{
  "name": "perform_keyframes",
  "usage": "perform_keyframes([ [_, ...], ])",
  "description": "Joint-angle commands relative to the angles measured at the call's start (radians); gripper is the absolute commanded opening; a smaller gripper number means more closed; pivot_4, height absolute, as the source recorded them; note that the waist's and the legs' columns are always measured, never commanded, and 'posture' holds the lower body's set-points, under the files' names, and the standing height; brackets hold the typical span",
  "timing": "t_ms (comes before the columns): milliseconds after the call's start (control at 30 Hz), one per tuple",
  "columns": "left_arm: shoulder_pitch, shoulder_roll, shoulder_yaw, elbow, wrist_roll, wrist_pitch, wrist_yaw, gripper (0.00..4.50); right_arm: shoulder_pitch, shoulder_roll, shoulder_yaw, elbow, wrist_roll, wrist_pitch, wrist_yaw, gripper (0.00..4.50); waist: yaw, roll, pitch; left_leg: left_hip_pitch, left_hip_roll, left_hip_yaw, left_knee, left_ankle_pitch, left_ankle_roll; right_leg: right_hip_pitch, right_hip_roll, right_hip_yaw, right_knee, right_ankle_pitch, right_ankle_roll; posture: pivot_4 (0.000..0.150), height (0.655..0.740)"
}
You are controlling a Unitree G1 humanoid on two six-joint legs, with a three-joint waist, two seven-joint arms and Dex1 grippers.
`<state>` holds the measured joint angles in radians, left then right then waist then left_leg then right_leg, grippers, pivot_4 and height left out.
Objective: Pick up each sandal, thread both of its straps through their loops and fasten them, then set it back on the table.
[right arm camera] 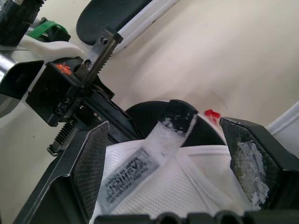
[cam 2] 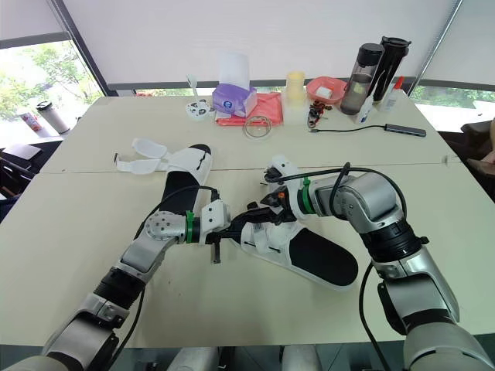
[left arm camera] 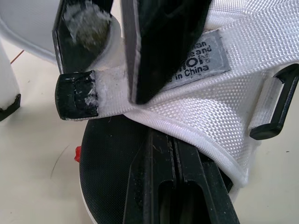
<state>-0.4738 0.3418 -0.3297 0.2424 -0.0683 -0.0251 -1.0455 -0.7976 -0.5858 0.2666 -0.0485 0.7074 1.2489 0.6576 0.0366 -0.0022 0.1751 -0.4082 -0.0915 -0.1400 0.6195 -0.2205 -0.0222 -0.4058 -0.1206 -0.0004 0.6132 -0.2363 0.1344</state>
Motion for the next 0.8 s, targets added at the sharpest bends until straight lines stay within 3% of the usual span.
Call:
perform_keyframes([
  [33,0.050,-0.001,-0.061,0.035,0.035,0.031,-0.019,0.00,-0.019,0.015,-0.018,-0.008,-0.010,0.011,0.022,2.87,0.000,0.000,0.000,0.000,0.000,0.000,0.000,0.000,0.000,0.000,0.000,0.000,0.000,0.000,0.000,0.150,0.7400],
  [200,0.048,-0.001,-0.059,0.040,0.039,0.026,-0.007,0.00,-0.016,0.039,-0.065,-0.004,-0.009,0.033,0.017,0.27,0.000,0.000,0.000,0.000,0.000,0.000,0.000,0.000,0.000,0.000,0.000,0.000,0.000,0.000,0.000,0.150,0.7400],
  [233,0.047,-0.001,-0.058,0.041,0.039,0.026,-0.005,0.00,-0.014,0.042,-0.079,-0.005,-0.005,0.040,0.014,0.07,0.000,0.000,0.000,0.000,0.000,0.000,0.000,0.000,0.000,0.000,0.000,0.000,0.000,0.000,0.000,0.150,0.7400],
  [533,0.046,0.005,-0.054,0.046,0.040,0.019,-0.002,0.00,0.041,0.100,-0.292,-0.077,0.063,0.158,-0.058,0.07,0.000,0.000,0.000,0.000,0.000,0.000,0.000,0.000,0.000,0.000,0.000,0.000,0.001,0.000,0.000,0.150,0.7400],
  [800,0.050,0.010,-0.053,0.046,0.038,0.018,-0.005,0.00,0.185,0.186,-0.708,-0.290,0.256,0.104,-0.176,0.07,0.000,0.000,0.000,0.000,0.000,0.000,0.000,0.000,0.000,0.000,0.000,0.000,0.001,0.000,0.000,0.150,0.7400],
])
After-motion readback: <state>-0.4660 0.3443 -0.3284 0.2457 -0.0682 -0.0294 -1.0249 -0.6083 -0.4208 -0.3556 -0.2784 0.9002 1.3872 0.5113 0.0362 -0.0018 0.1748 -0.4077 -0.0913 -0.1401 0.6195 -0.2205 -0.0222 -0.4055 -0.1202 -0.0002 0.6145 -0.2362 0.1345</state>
